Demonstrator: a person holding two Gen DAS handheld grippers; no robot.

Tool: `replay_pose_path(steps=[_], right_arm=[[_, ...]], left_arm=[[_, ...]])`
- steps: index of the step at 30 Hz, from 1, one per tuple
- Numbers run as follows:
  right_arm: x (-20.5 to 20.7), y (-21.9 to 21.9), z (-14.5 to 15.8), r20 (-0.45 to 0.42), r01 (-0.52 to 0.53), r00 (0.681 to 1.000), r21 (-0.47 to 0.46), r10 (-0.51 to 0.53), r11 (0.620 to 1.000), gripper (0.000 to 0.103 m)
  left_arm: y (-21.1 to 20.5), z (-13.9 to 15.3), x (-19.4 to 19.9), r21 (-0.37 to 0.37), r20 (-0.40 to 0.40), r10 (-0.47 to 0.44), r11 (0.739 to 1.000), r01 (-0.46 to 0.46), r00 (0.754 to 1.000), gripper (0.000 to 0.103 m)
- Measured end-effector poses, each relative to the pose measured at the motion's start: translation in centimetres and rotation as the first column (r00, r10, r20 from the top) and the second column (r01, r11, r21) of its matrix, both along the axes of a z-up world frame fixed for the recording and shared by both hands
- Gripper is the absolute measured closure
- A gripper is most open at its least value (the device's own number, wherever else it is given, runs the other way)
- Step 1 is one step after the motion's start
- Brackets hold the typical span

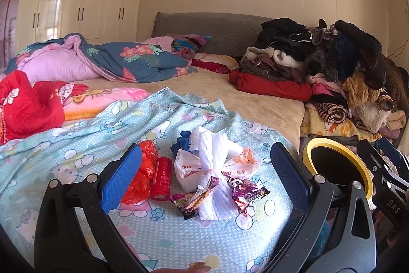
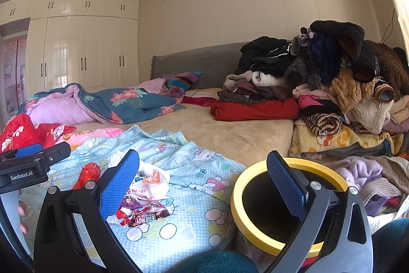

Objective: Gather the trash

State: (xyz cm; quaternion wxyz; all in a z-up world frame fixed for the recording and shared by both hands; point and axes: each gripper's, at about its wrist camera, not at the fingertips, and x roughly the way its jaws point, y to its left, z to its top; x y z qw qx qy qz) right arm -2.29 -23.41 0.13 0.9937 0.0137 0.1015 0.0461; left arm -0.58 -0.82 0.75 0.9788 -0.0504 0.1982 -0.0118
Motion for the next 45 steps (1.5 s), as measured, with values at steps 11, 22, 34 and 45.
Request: replay_pose_path(steps=[11, 22, 34, 45], right_arm=[[0.0, 0.0, 0.0, 0.001, 0.001, 1.000, -0.001, -0.001, 1.000, 0.006], [0.0, 0.0, 0.1, 0.004, -0.010, 1.000, -0.010, 0.010, 1.000, 0.006], [0.3, 2.9, 0.0, 0.003, -0.156, 0.988, -0.028, 0.156, 0.987, 0.006], [1.7, 7.8, -0.6, -0.080, -0.312, 0.948, -0.039, 0.309, 0.949, 0.006]], left_arm=[[0.0, 0.0, 0.0, 0.000, -0.001, 0.000, 1.000, 0.000, 1.000, 0.011], [0.1, -0.4, 0.0, -0.010, -0.005, 0.002, 1.000, -0.002, 1.000, 0.011], [3.2, -0.6, 0.4, -0.054, -0.012, 0.078, 0.995, -0.079, 0.997, 0.011], [6.8, -0.9, 0.7, -0.090, -0.030, 0.171, 0.981, -0.173, 0.985, 0.011]])
